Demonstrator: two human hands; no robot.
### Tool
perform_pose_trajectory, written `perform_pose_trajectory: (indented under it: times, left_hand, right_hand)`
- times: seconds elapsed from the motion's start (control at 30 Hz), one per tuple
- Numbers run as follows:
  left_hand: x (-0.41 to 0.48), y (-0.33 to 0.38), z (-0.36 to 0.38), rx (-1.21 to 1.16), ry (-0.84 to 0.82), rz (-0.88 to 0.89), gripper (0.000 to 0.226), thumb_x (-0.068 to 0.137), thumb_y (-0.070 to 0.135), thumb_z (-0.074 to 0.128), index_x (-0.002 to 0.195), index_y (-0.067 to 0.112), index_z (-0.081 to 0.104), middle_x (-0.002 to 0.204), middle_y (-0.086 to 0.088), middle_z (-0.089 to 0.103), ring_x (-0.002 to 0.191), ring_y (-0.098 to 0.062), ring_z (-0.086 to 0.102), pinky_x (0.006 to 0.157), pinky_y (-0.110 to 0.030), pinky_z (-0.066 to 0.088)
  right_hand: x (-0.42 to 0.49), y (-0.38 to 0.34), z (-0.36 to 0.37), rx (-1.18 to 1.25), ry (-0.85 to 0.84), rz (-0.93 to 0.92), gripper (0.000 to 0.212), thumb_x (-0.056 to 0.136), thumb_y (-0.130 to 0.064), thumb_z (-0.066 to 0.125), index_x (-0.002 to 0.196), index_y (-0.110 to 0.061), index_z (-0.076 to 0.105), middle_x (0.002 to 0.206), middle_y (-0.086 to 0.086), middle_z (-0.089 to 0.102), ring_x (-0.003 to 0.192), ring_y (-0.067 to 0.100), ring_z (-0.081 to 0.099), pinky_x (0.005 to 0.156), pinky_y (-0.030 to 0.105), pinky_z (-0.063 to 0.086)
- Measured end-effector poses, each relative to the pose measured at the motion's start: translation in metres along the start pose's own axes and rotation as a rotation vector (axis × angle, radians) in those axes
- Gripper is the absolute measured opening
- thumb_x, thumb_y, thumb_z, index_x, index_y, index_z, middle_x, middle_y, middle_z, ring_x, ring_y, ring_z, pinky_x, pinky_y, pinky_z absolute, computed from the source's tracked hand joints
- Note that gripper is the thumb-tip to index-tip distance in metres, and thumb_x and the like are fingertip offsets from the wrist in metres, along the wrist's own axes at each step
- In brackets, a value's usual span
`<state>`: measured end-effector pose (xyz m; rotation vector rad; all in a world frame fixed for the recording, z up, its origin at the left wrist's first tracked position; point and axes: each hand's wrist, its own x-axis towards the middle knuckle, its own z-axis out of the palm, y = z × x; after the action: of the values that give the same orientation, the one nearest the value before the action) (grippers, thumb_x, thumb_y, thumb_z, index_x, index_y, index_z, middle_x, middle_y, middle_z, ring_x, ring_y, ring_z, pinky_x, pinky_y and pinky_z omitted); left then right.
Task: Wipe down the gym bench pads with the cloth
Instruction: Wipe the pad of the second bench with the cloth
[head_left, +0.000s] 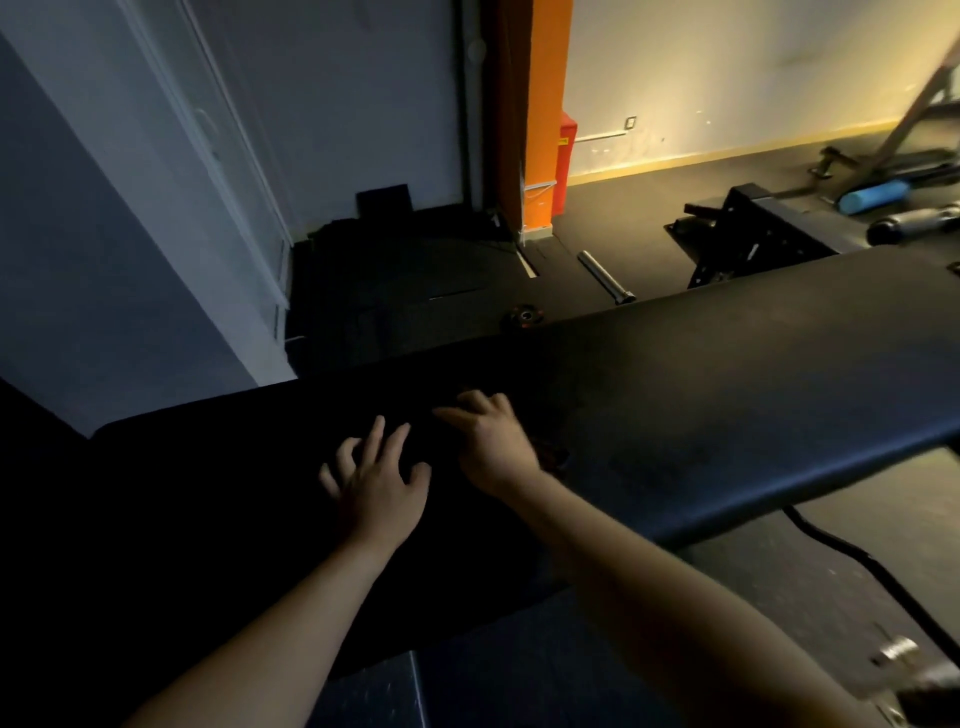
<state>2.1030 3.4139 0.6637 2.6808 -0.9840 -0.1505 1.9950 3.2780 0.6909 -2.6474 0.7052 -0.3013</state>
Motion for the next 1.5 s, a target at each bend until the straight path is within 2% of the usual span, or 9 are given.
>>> perform_pose_trajectory:
  times: [0.17,0.4,0.7,0.87,1.03,1.1,1.23,1.33,1.5]
  left_hand:
    - [-0.011,-0.003,-0.006,-0.042,-0.003,0.143,0.051,0.094,0.046,0.053,0.144,0.043,0.046,0.162,0.011,0.029,0.143,-0.019,0.020,0.117,-0.052,0.006]
    - [-0.060,0.008,-0.005,-0.065,-0.081,0.335,0.053,0.097,0.045,0.047,0.150,0.039,0.040,0.164,0.010,0.024,0.143,-0.018,0.019,0.116,-0.051,0.010]
    - [-0.079,-0.012,-0.006,-0.038,-0.094,0.473,0.062,0.094,0.027,0.058,0.153,0.028,0.037,0.165,0.005,0.024,0.151,-0.018,0.016,0.119,-0.049,0.012]
    - [-0.081,-0.016,-0.009,-0.126,-0.137,0.485,0.052,0.100,0.043,0.048,0.150,0.033,0.041,0.164,0.008,0.026,0.152,-0.013,0.013,0.121,-0.050,0.004]
    - [-0.081,-0.015,-0.009,-0.105,-0.156,0.494,0.052,0.102,0.043,0.046,0.152,0.031,0.038,0.165,0.006,0.024,0.153,-0.015,0.010,0.121,-0.050,0.002]
    - [-0.081,-0.012,-0.010,-0.111,-0.167,0.474,0.052,0.101,0.041,0.047,0.151,0.031,0.038,0.165,0.006,0.024,0.153,-0.015,0.011,0.121,-0.049,0.003]
    - [-0.080,-0.010,-0.011,-0.062,-0.191,0.462,0.057,0.097,0.025,0.048,0.151,0.033,0.033,0.165,0.006,0.018,0.152,-0.016,0.008,0.121,-0.048,0.004]
    - [-0.080,-0.008,-0.010,-0.091,-0.190,0.439,0.053,0.098,0.033,0.046,0.150,0.034,0.035,0.164,0.007,0.021,0.152,-0.016,0.009,0.121,-0.049,0.002]
    - [-0.084,-0.007,-0.007,-0.089,-0.170,0.434,0.050,0.099,0.041,0.045,0.148,0.033,0.038,0.163,0.007,0.024,0.151,-0.015,0.011,0.120,-0.049,0.002]
  right_hand:
    - [-0.048,0.008,-0.005,-0.109,0.024,-0.098,0.050,0.095,-0.026,0.056,0.144,-0.031,0.047,0.146,0.006,0.041,0.117,0.031,0.041,0.098,0.042,0.039]
    - [-0.100,0.032,-0.006,-0.117,0.274,0.360,0.048,0.096,-0.024,0.054,0.143,-0.033,0.049,0.144,0.003,0.044,0.116,0.028,0.041,0.096,0.039,0.040]
    - [-0.149,-0.072,0.039,-0.051,0.237,0.129,0.054,0.089,-0.027,0.063,0.141,-0.029,0.051,0.136,0.005,0.051,0.110,0.032,0.045,0.086,0.042,0.049]
    - [-0.182,-0.024,0.026,-0.185,0.271,0.248,0.061,0.091,-0.019,0.063,0.147,-0.033,0.043,0.147,0.006,0.041,0.122,0.033,0.040,0.102,0.045,0.043]
    - [-0.183,-0.040,0.036,0.096,0.487,0.573,0.058,0.093,-0.013,0.059,0.145,-0.032,0.044,0.151,-0.003,0.031,0.134,0.024,0.022,0.114,0.039,0.028]
    - [-0.172,-0.066,0.049,0.184,0.509,0.535,0.055,0.091,-0.009,0.056,0.142,-0.029,0.049,0.147,-0.001,0.036,0.131,0.025,0.022,0.114,0.037,0.028]
    - [-0.170,-0.096,0.075,0.204,0.425,0.302,0.051,0.089,-0.036,0.050,0.140,-0.028,0.053,0.140,0.004,0.045,0.124,0.028,0.030,0.107,0.035,0.031]
    - [-0.181,-0.078,0.066,0.137,0.397,0.239,0.063,0.088,-0.022,0.065,0.147,-0.028,0.042,0.147,0.005,0.037,0.131,0.029,0.029,0.111,0.040,0.032]
    - [-0.207,-0.024,0.041,0.178,0.541,0.516,0.074,0.091,-0.021,0.063,0.152,-0.039,0.025,0.154,0.002,0.017,0.141,0.026,0.017,0.115,0.048,0.031]
